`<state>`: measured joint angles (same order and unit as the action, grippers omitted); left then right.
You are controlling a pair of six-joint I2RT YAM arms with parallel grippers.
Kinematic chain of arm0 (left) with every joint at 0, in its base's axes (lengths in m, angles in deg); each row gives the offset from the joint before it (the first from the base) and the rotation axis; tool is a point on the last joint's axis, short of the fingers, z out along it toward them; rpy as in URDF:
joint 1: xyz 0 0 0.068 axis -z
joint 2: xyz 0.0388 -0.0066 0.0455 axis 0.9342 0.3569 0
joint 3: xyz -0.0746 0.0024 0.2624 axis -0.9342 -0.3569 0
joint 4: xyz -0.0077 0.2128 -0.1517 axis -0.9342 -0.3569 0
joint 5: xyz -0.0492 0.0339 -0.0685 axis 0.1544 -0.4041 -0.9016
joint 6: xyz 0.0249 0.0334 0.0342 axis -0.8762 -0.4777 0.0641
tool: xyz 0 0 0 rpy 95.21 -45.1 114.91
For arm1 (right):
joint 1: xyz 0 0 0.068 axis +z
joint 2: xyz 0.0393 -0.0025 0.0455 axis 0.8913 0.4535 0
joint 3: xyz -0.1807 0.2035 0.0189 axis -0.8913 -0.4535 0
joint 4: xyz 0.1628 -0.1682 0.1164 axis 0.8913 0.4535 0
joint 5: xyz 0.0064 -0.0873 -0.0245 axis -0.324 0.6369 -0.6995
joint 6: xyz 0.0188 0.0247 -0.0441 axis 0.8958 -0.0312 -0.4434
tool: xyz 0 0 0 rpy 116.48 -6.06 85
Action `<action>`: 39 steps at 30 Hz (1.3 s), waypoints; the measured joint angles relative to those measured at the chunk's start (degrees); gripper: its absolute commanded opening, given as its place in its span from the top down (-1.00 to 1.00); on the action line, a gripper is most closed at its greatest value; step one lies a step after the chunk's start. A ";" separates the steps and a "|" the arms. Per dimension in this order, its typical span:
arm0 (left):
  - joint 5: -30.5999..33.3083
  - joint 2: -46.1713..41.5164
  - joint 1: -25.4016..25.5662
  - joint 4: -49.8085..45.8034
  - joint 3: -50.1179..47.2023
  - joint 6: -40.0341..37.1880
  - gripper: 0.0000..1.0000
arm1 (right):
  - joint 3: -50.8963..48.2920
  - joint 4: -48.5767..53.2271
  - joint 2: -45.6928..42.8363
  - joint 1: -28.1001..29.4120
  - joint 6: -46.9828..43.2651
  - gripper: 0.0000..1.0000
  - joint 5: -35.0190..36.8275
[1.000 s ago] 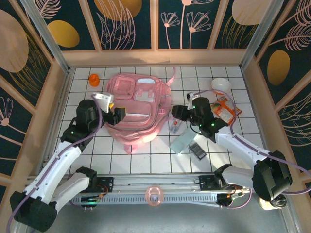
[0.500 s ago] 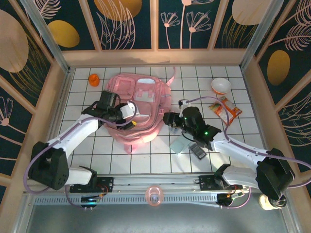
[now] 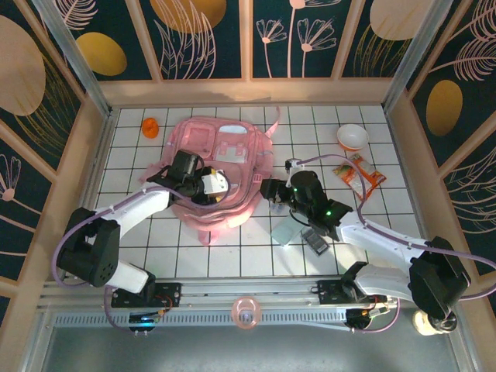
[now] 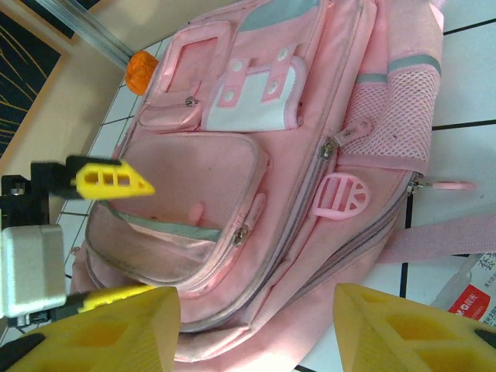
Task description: Pack the student bag
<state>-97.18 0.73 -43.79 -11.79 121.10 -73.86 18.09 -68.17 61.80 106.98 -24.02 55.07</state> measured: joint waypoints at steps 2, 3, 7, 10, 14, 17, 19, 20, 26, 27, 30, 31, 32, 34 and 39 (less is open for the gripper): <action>0.48 -0.02 0.00 2.29 -1.09 -0.24 -0.98 | 0.00 0.00 0.00 0.00 0.00 -0.08 0.02; 0.55 -0.11 0.00 2.89 -1.51 -0.46 -0.98 | 0.00 0.00 0.00 0.00 0.00 -0.09 0.02; -0.02 -0.22 0.00 3.63 -2.05 -1.25 -0.98 | 0.00 0.00 -0.09 0.00 0.00 -0.09 0.00; -0.37 -0.22 0.00 4.68 -2.86 -1.46 -0.98 | 0.00 -0.02 -0.37 0.00 0.00 -0.09 0.00; -0.50 -0.17 0.00 5.38 -3.37 -1.40 -0.83 | 0.00 -0.02 -0.61 0.00 -0.02 -0.09 0.00; -0.68 0.57 0.00 5.29 -3.37 -0.94 -0.29 | 0.00 -0.02 -0.61 0.00 -0.04 -0.09 0.00; -1.18 0.94 0.17 4.59 -3.37 -0.57 -0.04 | 0.00 -0.02 -0.61 0.00 -0.07 -0.10 0.04; -1.40 0.94 0.26 4.42 -3.37 -0.26 0.07 | 0.00 -0.02 -0.61 0.00 -0.09 -0.10 0.07; -4.55 -3.85 0.20 3.39 -3.39 2.62 0.93 | -1.92 -1.27 -2.03 0.00 -1.77 -0.09 0.24; -5.01 -4.98 0.11 3.23 -3.39 3.04 1.00 | -2.49 -1.75 -2.51 0.00 -2.45 -0.10 0.24; -7.13 -7.65 0.11 2.29 -3.13 5.22 1.00 | -3.48 -3.13 -3.63 -0.39 -5.35 -0.14 -0.04; -8.00 -8.22 0.11 1.75 -3.04 5.88 1.00 | -3.50 -3.43 -3.74 -0.76 -6.40 -0.15 -0.31; -8.94 -8.74 0.11 1.31 -3.04 6.71 1.00 | -3.48 -3.96 -3.74 -1.51 -7.45 -0.15 -0.92; -10.56 -9.51 0.11 0.59 -3.04 7.89 1.00 | -3.48 -4.42 -3.72 -3.76 -9.40 -0.17 -2.73; -14.29 -12.41 0.11 -0.57 -3.04 10.60 1.00 | -3.48 -5.40 -3.74 -10.84 -14.75 -0.20 -9.05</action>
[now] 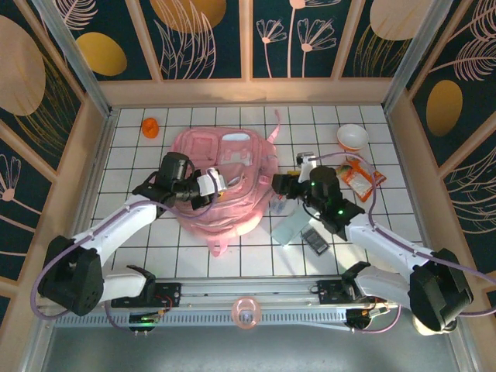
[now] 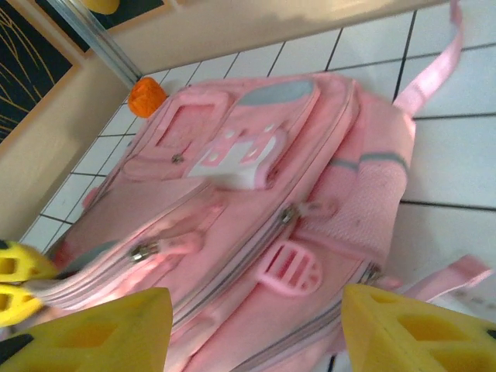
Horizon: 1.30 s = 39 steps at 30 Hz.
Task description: Pack the student bag
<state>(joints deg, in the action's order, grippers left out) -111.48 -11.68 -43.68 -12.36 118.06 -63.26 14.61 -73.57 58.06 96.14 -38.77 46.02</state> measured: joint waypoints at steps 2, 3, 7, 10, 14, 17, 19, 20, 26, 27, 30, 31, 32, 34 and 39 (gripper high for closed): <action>-1.14 -1.75 0.00 0.04 -0.07 0.81 1.00 | 0.02 -0.33 -0.02 -2.62 -3.98 -0.20 -3.17; -1.62 -2.56 0.00 0.33 -0.28 1.14 1.00 | 0.09 -0.31 0.00 -3.69 -6.03 -0.20 -4.57; -4.66 -4.90 0.00 0.70 -1.51 2.40 1.00 | 3.91 3.78 2.86 -8.26 -15.76 -0.20 -12.37; -6.12 -5.20 0.00 0.74 -1.97 2.67 1.00 | 9.57 8.70 8.41 -12.39 -22.69 -0.17 -20.52; -7.06 -5.92 0.00 0.76 -2.95 2.80 1.00 | 14.95 13.62 15.19 -16.31 -29.22 -0.16 -30.77; -8.00 -6.23 0.00 0.87 -3.45 3.08 1.00 | 18.14 16.39 19.87 -16.94 -32.26 -0.16 -36.59; -8.61 -6.38 0.00 0.96 -3.63 3.26 1.00 | 20.94 18.49 23.56 -16.94 -34.01 -0.16 -40.35; -8.76 -6.47 0.00 1.01 -3.69 3.26 1.00 | 22.10 19.34 25.03 -16.94 -34.60 -0.16 -41.70; -9.01 -6.99 0.00 1.20 -3.76 3.45 1.00 | 27.41 23.69 33.99 -16.94 -37.66 -0.20 -47.41; -9.09 -7.02 0.00 1.31 -3.76 3.65 1.00 | 28.13 24.35 35.74 -16.94 -38.07 -0.22 -48.22; -9.55 -7.02 0.00 1.92 -3.76 4.20 1.00 | 29.53 25.83 39.98 -16.96 -38.84 -0.22 -50.93; -9.81 -7.02 0.00 2.25 -3.76 4.52 1.00 | 29.66 26.21 41.07 -16.96 -38.95 -0.22 -51.98; -10.03 -7.02 0.00 2.47 -3.76 4.79 1.00 | 29.66 26.49 41.66 -16.96 -39.08 -0.22 -52.78; -10.40 -7.02 0.00 2.49 -3.76 5.16 1.00 | 29.66 27.19 42.21 -17.00 -39.71 -0.22 -54.58; -11.32 -7.02 0.00 3.08 -3.76 5.95 1.00 | 29.66 28.00 42.25 -17.11 -41.09 -0.10 -58.53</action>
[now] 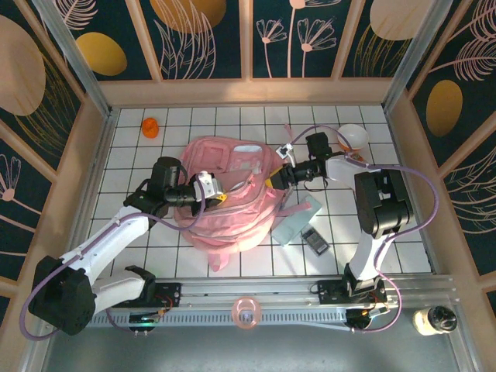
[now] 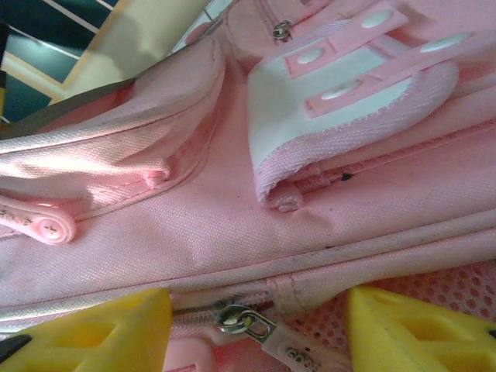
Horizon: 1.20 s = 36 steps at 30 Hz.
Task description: Pack the student bag
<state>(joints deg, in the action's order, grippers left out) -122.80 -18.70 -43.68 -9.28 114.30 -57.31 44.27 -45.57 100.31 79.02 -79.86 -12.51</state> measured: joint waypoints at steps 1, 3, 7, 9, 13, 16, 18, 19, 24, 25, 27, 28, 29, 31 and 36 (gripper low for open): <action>-0.26 0.00 0.00 0.09 0.00 0.15 1.00 | 0.02 0.50 0.04 -0.07 -0.42 -0.05 -0.50; -0.61 0.00 0.00 0.24 0.00 0.52 1.00 | 0.48 2.05 0.39 -0.24 -1.64 0.09 -1.53; -0.98 0.00 0.00 0.28 0.00 0.94 1.00 | 1.20 6.51 0.76 -0.55 -5.31 0.43 -2.14; -1.14 0.00 0.00 0.61 0.00 0.96 1.00 | 1.42 8.74 0.76 -0.66 -6.95 0.59 -2.82; -0.96 0.00 0.00 1.09 0.00 1.16 1.00 | 1.73 12.02 0.76 -0.63 -9.14 0.86 -4.55; -0.57 0.00 0.00 1.22 0.00 1.18 1.00 | 2.08 13.22 0.76 -0.63 -9.97 1.00 -5.18; -0.17 -0.02 0.00 1.42 0.00 1.16 1.00 | 2.32 13.68 0.74 -0.63 -9.94 1.00 -5.31; 0.00 -0.02 0.00 1.49 0.00 1.14 1.00 | 2.34 13.68 0.70 -0.63 -9.75 1.00 -5.25; 1.77 -0.02 0.00 1.57 -0.17 0.55 1.00 | 2.21 12.11 -2.05 -0.09 -6.01 1.00 -1.44; 2.21 -0.02 0.00 1.66 -0.26 0.42 1.00 | 2.10 11.50 -3.10 0.15 -4.94 1.00 -0.20; 3.17 0.00 0.00 1.81 -0.42 -0.20 1.00 | 1.97 10.38 -5.51 0.81 -2.73 1.00 2.97; 3.61 0.00 0.00 1.79 -0.42 -0.52 1.00 | 1.97 9.92 -6.47 1.20 -1.70 1.00 4.46; 4.28 0.02 0.00 1.79 -0.42 -0.92 1.00 | 1.97 9.51 -7.32 1.68 -0.76 1.00 6.16; 5.31 0.15 0.02 1.81 -0.42 -1.40 1.00 | 1.97 8.94 -8.44 2.69 1.11 1.00 9.31; 8.48 0.59 0.07 1.70 -0.42 -2.51 1.00 | 2.60 9.53 -8.74 5.33 4.83 1.00 16.06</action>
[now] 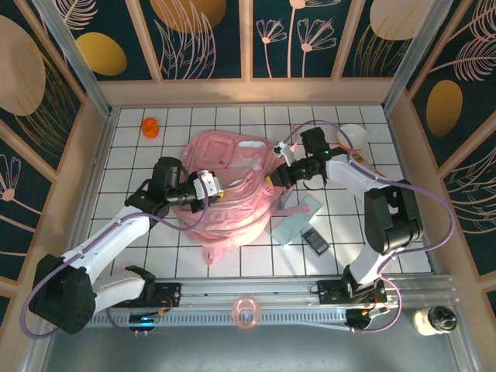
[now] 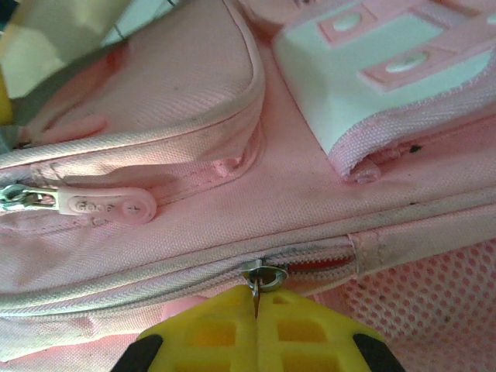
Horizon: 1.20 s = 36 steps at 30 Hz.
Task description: Pack the student bag
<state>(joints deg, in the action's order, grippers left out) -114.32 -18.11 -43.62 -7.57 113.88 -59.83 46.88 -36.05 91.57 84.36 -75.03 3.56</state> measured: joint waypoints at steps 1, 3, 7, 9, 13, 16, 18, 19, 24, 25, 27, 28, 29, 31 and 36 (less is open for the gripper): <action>0.52 0.00 -0.02 -0.09 0.00 -0.35 1.00 | 0.52 0.48 0.07 0.57 0.63 1.00 1.27; 1.92 0.00 0.00 -0.39 0.00 -1.62 1.00 | 2.82 2.25 0.44 2.10 2.03 1.00 5.20; 3.96 0.00 -0.02 -0.74 0.00 -3.63 1.00 | 7.32 5.51 1.36 4.74 2.60 1.00 13.42; 4.90 0.00 0.00 -0.74 0.00 -4.55 1.00 | 10.21 8.04 2.10 6.32 2.32 1.00 18.62; 6.38 0.00 0.04 -0.85 0.00 -5.46 1.00 | 15.72 12.55 3.85 8.57 1.42 1.00 25.62; 7.02 0.00 0.04 -0.85 0.00 -5.53 1.00 | 17.57 14.49 4.37 8.83 1.03 1.00 26.01; 7.43 0.00 0.11 -0.87 0.00 -5.40 1.00 | 17.79 15.61 4.52 8.72 1.11 1.00 24.61; 7.63 0.00 0.17 -0.87 -0.02 -5.38 1.00 | 17.84 16.28 4.57 8.68 1.29 1.00 23.98; 8.76 0.20 0.44 -0.85 -0.02 -5.44 1.00 | 17.88 18.95 4.59 8.79 3.45 1.00 24.61; 8.74 0.22 0.46 -0.85 -0.02 -5.35 1.00 | 17.88 19.17 4.59 8.83 3.72 1.00 24.68; 8.70 0.22 0.48 -0.74 0.00 -4.39 1.00 | 17.88 19.39 4.59 8.83 4.39 1.00 24.04; 8.72 0.26 0.46 -0.63 0.00 -3.45 1.00 | 17.88 19.47 4.59 8.83 5.20 1.00 23.12; 8.72 0.31 0.46 -0.59 -0.02 -2.67 1.00 | 17.88 19.50 4.59 8.79 5.81 1.00 22.21; 8.90 0.55 0.46 -0.48 0.00 -0.39 1.00 | 17.84 19.50 4.55 8.81 7.63 1.00 19.98; 11.78 0.09 0.81 4.26 -1.31 10.95 1.00 | 13.92 17.16 1.29 10.49 13.31 1.00 14.78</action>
<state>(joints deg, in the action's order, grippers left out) -102.54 -18.02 -42.81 -3.31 112.57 -48.88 60.80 -18.89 92.86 94.85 -61.72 18.33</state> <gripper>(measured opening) 0.050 0.037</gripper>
